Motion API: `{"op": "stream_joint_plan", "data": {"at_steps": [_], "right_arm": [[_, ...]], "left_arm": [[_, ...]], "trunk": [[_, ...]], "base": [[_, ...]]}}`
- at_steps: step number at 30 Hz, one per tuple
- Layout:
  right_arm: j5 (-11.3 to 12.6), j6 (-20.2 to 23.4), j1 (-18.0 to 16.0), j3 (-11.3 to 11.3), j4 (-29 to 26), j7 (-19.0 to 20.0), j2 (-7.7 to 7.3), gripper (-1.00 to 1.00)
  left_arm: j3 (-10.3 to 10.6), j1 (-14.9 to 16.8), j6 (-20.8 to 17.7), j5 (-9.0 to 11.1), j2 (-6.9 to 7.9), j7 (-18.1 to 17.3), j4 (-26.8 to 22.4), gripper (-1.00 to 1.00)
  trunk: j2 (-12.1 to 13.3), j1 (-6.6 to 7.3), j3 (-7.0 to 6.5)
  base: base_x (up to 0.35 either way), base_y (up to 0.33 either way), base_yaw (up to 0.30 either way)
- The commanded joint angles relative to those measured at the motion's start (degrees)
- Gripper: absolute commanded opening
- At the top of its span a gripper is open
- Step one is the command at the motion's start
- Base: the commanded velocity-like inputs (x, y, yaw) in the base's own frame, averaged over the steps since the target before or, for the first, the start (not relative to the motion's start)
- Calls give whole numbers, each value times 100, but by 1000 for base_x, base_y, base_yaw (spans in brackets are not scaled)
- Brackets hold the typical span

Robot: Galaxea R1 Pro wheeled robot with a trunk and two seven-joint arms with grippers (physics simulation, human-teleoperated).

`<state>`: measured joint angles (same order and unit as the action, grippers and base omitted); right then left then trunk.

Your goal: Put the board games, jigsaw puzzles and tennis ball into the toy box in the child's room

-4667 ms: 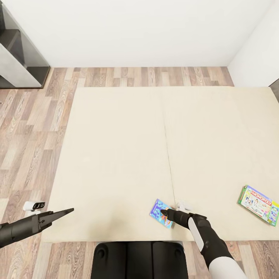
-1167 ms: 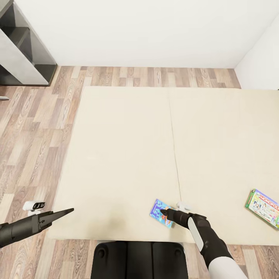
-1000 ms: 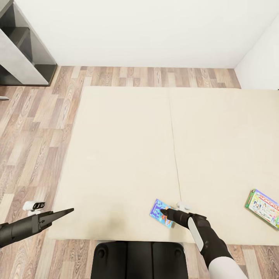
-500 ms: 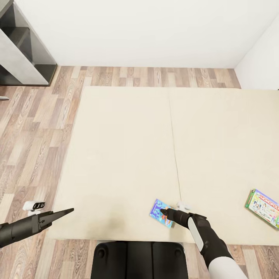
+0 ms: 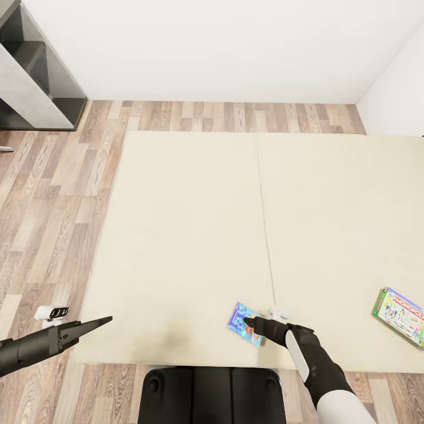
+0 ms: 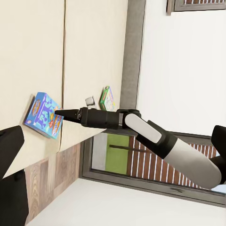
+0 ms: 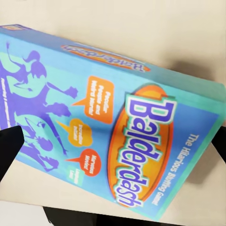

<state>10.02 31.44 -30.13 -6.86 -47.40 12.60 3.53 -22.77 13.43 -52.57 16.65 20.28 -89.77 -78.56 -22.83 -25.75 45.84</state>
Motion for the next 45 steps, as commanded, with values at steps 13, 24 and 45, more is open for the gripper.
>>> {"op": "stream_joint_plan", "data": {"at_steps": [13,24,45], "right_arm": [[9,38,0,-28,-6,23,7,100],[7,38,-1,-26,-9,23,7,100],[6,38,0,-26,-7,23,7,100]], "left_arm": [[0,2,-61,-4,2,-23,-1,100],[0,2,-61,-4,2,-23,-1,100],[0,1,-61,-4,2,-23,-1,100]], "trunk": [[-9,-3,6],[-9,-3,6],[-9,-3,6]], "base": [[0,28,0],[0,30,0],[0,41,0]]}}
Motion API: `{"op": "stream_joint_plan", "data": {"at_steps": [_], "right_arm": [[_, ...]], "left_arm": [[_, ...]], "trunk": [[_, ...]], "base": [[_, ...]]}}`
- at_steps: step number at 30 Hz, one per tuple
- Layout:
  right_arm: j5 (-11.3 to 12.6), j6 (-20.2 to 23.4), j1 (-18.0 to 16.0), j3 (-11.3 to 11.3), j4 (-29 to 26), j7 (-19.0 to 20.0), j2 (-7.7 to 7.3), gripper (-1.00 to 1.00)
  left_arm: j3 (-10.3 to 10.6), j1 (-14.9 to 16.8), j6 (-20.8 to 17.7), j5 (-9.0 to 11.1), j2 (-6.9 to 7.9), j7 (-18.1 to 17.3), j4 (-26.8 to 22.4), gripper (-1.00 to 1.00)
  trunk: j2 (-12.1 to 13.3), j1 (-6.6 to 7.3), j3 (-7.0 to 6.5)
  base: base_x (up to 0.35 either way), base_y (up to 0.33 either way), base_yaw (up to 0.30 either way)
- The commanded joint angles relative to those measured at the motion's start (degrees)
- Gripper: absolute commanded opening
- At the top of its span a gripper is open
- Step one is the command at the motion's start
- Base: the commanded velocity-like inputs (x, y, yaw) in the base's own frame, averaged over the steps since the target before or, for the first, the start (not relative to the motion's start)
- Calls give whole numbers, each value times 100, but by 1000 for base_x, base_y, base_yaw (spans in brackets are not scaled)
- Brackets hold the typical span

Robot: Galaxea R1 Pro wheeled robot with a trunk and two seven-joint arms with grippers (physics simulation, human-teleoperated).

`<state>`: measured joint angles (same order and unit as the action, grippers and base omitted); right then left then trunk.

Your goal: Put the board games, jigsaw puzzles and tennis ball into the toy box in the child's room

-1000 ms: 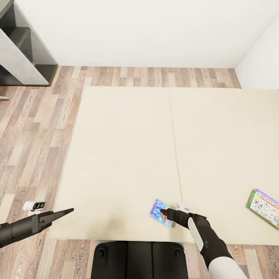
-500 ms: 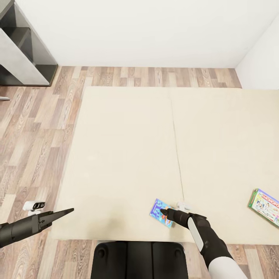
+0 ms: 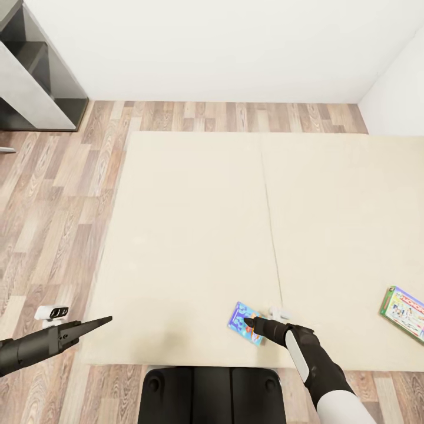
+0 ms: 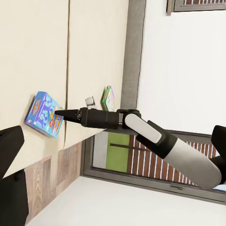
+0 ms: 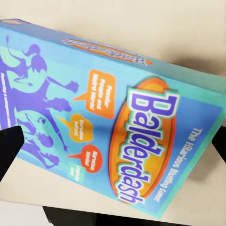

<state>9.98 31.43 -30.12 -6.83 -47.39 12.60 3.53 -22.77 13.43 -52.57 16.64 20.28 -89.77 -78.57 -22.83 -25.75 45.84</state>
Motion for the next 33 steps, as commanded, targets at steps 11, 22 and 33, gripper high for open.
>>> {"op": "stream_joint_plan", "data": {"at_steps": [11,22,33], "right_arm": [[5,38,1,-29,-7,23,12,100],[4,30,-2,-29,-7,23,24,100],[4,30,1,-29,-7,23,25,100]], "left_arm": [[1,1,-61,-3,2,-23,0,100],[1,1,-61,-3,2,-23,0,100],[1,1,-61,-3,2,-23,0,100]], "trunk": [[-9,-3,6],[-9,-3,6],[-9,-3,6]], "base": [[0,67,0],[0,23,22],[0,31,68]]}}
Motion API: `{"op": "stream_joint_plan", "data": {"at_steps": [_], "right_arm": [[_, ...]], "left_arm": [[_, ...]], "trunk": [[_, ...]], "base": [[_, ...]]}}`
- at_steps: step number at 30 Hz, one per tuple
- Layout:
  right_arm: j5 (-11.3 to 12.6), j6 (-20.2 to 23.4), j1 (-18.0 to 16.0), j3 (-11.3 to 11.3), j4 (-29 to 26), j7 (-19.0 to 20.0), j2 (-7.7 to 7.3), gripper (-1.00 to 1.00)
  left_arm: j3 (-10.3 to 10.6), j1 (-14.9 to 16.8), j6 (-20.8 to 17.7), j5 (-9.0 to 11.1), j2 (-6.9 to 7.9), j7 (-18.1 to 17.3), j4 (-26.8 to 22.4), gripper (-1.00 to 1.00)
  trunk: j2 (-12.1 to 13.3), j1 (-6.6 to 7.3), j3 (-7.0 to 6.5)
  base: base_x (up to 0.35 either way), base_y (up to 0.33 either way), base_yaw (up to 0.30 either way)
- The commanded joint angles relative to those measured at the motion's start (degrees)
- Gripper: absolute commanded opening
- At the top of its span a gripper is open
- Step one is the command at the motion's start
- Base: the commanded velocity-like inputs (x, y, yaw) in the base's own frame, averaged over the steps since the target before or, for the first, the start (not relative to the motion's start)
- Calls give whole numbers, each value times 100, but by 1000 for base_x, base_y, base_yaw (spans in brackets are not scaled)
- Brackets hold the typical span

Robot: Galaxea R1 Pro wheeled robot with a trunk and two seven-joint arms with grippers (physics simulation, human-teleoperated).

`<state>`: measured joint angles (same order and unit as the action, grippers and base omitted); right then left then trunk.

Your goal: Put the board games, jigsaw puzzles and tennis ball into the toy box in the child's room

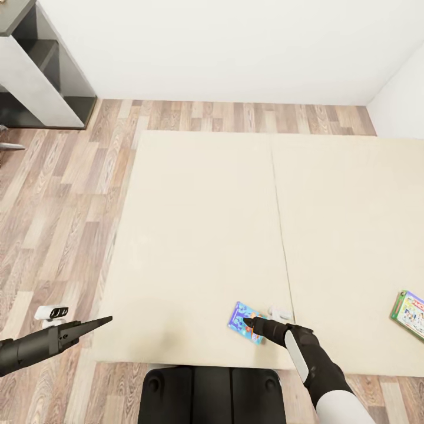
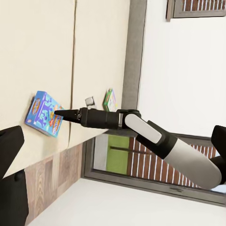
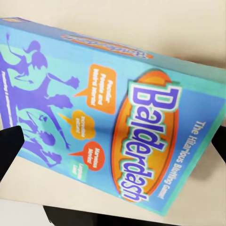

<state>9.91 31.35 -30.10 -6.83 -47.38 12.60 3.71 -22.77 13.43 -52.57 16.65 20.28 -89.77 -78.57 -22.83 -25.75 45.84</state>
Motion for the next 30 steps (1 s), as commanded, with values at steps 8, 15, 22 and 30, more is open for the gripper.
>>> {"op": "stream_joint_plan", "data": {"at_steps": [8,15,22,30], "right_arm": [[11,38,-2,-22,-10,23,7,100],[11,39,0,-16,-9,23,7,100],[12,38,0,-18,-9,23,7,100],[11,38,-2,-20,-8,23,7,100]], "left_arm": [[1,2,-61,-4,2,-23,-1,100],[1,2,-61,-4,2,-23,-1,100],[1,2,-61,-4,2,-23,-1,100],[1,2,-61,-4,2,-23,-1,100]], "trunk": [[-9,-3,6],[-9,-3,6],[-9,-3,6],[-9,-3,-14]], "base": [[0,42,70],[0,69,70],[0,83,32],[0,45,-67]]}}
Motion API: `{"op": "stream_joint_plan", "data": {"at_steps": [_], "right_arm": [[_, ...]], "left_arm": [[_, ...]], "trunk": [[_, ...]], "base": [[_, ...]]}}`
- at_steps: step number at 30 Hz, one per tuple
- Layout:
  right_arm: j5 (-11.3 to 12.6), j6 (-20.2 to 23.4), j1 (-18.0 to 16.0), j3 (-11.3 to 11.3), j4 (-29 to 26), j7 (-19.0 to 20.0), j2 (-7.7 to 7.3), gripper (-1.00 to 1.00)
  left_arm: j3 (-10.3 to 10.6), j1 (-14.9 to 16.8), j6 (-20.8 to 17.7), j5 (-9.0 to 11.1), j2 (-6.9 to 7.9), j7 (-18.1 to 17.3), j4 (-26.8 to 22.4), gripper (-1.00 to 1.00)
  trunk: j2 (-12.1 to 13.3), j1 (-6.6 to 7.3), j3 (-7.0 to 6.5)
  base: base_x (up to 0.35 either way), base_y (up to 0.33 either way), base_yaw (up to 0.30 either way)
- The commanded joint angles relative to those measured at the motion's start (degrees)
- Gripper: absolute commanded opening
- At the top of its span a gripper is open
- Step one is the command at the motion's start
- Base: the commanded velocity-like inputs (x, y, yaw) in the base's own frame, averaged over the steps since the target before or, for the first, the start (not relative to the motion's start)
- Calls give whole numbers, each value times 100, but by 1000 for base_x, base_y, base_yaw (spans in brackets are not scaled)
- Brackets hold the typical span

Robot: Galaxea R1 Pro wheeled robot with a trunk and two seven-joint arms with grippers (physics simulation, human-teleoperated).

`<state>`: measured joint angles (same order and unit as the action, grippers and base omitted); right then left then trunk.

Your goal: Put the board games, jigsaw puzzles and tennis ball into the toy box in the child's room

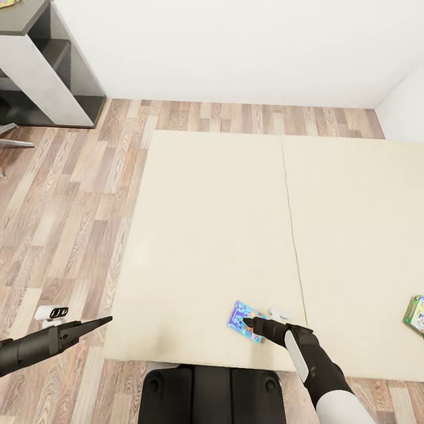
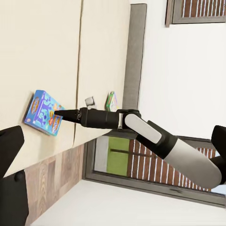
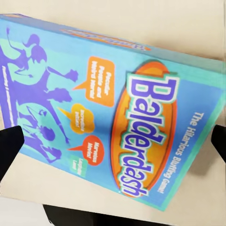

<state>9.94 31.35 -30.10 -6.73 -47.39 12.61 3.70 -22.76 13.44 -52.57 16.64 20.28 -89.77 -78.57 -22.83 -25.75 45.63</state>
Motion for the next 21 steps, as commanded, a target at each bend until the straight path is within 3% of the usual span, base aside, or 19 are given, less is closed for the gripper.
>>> {"op": "stream_joint_plan", "data": {"at_steps": [1,21], "right_arm": [[10,38,-3,-29,-7,23,7,100],[8,38,-1,-29,-7,23,7,100]], "left_arm": [[0,1,-61,-3,2,-23,-1,100],[0,1,-61,-3,2,-23,-1,100]], "trunk": [[-9,-3,2],[-9,-3,-12]], "base": [[0,33,-111],[0,82,-19]]}}
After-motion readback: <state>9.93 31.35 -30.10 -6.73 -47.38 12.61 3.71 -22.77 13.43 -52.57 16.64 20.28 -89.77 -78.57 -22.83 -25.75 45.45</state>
